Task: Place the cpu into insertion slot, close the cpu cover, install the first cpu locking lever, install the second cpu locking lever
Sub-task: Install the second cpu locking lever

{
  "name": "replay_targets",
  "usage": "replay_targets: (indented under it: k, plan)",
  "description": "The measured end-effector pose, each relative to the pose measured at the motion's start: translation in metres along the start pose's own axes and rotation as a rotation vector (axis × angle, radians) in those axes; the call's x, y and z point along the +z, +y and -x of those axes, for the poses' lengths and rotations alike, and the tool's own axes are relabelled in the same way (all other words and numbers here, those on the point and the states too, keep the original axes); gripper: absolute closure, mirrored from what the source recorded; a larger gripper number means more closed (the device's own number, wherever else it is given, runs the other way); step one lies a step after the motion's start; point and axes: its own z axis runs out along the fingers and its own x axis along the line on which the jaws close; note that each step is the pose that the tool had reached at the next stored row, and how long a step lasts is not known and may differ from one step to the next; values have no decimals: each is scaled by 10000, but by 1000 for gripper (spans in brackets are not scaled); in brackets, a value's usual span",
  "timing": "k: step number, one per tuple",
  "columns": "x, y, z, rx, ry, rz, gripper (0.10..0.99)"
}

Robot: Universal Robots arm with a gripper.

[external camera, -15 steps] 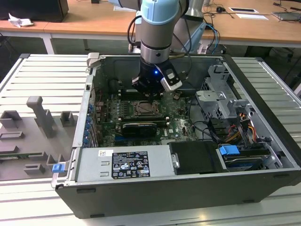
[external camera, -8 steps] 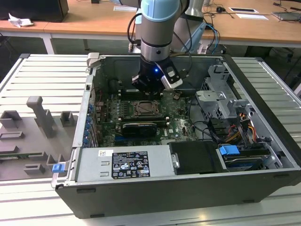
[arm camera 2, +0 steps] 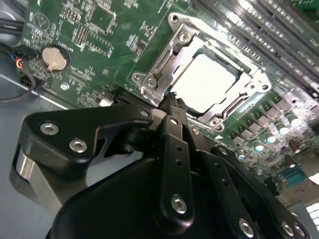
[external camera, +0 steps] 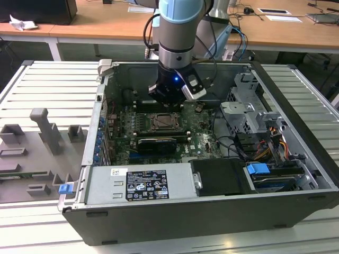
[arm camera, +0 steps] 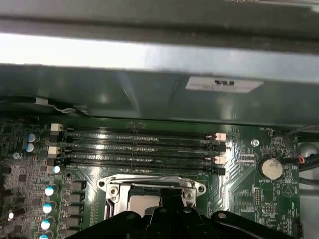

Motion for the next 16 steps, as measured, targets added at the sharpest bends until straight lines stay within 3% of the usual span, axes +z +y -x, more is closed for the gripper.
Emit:
replay_targets:
  k: [4,6,7,9,10,13,16]
  plan:
    - [-15,-107,-5,-1,0,12,980]
    - [-52,-111,-6,-1,0,14,980]
    - [-94,-106,-5,0,-1,16,980]
    - [-256,-84,0,2,6,16,980]
    - [-330,-87,2,8,67,8,980]
    - [-336,-215,-6,18,136,-3,980]
    - [-338,-376,-15,17,138,-3,980]
